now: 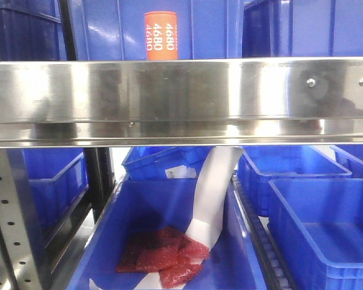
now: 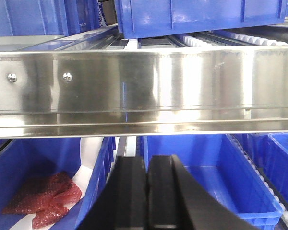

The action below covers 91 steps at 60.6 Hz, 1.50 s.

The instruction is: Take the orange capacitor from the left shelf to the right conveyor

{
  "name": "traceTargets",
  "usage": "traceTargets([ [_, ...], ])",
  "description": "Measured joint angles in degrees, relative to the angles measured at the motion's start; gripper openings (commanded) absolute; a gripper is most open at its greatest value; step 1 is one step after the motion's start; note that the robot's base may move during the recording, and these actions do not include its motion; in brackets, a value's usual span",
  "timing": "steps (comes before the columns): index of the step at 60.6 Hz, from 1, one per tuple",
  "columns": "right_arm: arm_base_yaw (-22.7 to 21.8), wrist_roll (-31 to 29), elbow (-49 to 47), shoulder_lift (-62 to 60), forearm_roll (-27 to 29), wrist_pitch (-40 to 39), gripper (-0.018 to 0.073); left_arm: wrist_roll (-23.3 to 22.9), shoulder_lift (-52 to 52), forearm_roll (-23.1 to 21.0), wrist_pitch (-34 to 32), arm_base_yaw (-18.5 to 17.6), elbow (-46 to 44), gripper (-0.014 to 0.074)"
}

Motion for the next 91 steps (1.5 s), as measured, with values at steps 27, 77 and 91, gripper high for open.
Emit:
traceTargets([
  [27, 0.0, 0.0, 0.0, 0.0, 0.0, 0.0, 0.0054, 0.0, 0.0, 0.0, 0.0, 0.0, 0.0, -0.0127],
  [77, 0.0, 0.0, 0.0, 0.0, 0.0, -5.46, 0.0054, 0.0, 0.0, 0.0, 0.0, 0.0, 0.0, -0.0127],
  [91, 0.0, 0.0, -11.01, 2.15, 0.0, -0.12, 0.0059, 0.0, 0.0, 0.0, 0.0, 0.0, 0.0, -0.0127],
])
